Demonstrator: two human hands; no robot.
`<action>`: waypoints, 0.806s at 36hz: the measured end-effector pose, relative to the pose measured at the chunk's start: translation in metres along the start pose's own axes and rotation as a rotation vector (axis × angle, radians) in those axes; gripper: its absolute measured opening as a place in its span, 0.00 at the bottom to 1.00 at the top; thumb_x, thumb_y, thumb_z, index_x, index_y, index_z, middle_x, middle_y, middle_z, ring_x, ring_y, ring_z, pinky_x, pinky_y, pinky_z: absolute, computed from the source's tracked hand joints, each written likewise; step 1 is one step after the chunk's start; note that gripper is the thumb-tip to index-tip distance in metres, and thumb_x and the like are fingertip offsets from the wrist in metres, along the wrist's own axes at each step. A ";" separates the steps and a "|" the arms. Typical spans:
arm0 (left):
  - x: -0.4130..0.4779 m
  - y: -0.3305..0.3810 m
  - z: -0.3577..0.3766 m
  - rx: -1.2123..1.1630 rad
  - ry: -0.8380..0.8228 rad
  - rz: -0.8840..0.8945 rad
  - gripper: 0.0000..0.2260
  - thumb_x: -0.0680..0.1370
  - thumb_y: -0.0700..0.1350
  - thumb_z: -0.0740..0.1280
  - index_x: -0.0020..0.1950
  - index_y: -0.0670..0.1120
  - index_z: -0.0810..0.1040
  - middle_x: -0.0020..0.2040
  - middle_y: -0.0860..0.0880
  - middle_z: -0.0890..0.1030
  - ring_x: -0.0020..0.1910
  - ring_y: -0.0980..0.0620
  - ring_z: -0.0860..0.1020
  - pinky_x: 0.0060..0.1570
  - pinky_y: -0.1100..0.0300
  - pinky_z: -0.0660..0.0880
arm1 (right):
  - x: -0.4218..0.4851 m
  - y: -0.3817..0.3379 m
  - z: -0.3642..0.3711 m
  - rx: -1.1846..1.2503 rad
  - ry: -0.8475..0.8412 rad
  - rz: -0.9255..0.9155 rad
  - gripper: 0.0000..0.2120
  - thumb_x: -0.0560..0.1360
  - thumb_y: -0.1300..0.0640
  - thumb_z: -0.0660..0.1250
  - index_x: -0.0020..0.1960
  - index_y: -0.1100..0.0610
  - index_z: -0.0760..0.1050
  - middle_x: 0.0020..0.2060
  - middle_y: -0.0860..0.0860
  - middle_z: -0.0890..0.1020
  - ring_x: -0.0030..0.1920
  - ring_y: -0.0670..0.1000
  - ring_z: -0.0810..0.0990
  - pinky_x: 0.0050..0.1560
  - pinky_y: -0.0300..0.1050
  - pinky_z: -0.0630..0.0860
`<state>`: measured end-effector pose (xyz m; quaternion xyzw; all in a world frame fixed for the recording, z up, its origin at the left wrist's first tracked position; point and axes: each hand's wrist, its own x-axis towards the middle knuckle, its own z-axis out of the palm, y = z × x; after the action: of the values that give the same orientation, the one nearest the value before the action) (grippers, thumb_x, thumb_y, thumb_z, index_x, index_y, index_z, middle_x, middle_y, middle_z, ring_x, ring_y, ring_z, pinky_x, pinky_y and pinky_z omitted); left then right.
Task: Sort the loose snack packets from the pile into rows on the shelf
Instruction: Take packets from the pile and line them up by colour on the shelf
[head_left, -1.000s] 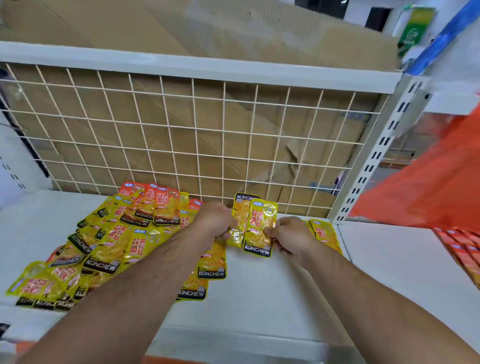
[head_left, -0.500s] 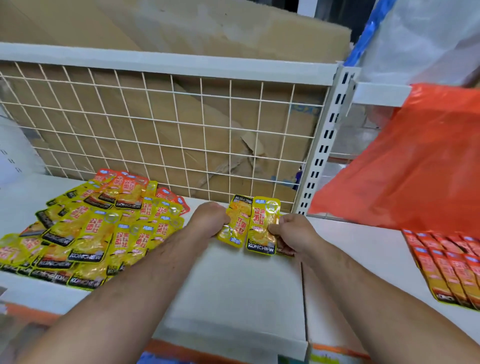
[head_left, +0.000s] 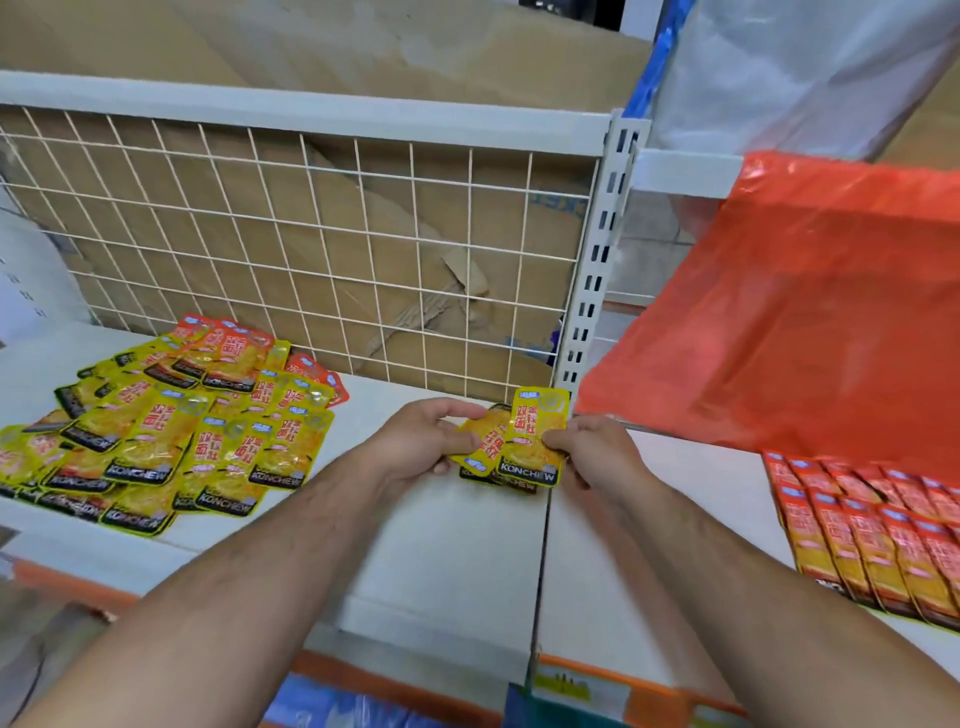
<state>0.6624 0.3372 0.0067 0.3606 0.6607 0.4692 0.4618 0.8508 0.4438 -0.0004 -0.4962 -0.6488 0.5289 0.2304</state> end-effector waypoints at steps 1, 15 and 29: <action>0.000 0.002 0.001 0.038 -0.023 -0.010 0.17 0.71 0.36 0.72 0.58 0.47 0.81 0.29 0.52 0.75 0.25 0.56 0.71 0.25 0.64 0.65 | 0.000 0.000 -0.002 0.015 0.019 -0.009 0.10 0.71 0.59 0.71 0.35 0.56 0.72 0.26 0.51 0.71 0.25 0.50 0.68 0.29 0.41 0.62; 0.014 0.013 0.011 -0.264 0.107 -0.043 0.04 0.76 0.37 0.71 0.44 0.43 0.78 0.33 0.48 0.83 0.30 0.54 0.81 0.28 0.62 0.77 | -0.004 -0.002 -0.008 0.110 -0.039 0.015 0.11 0.72 0.64 0.70 0.35 0.56 0.71 0.31 0.57 0.75 0.28 0.52 0.72 0.30 0.42 0.67; 0.019 0.003 0.036 -0.604 0.030 -0.125 0.08 0.79 0.31 0.63 0.52 0.41 0.78 0.41 0.44 0.84 0.36 0.48 0.83 0.34 0.57 0.81 | -0.007 0.001 0.003 0.292 0.006 0.133 0.13 0.74 0.67 0.67 0.35 0.56 0.69 0.24 0.54 0.73 0.23 0.51 0.71 0.26 0.41 0.66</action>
<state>0.6912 0.3659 -0.0003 0.1586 0.5189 0.6205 0.5662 0.8519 0.4359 -0.0005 -0.5008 -0.5299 0.6304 0.2663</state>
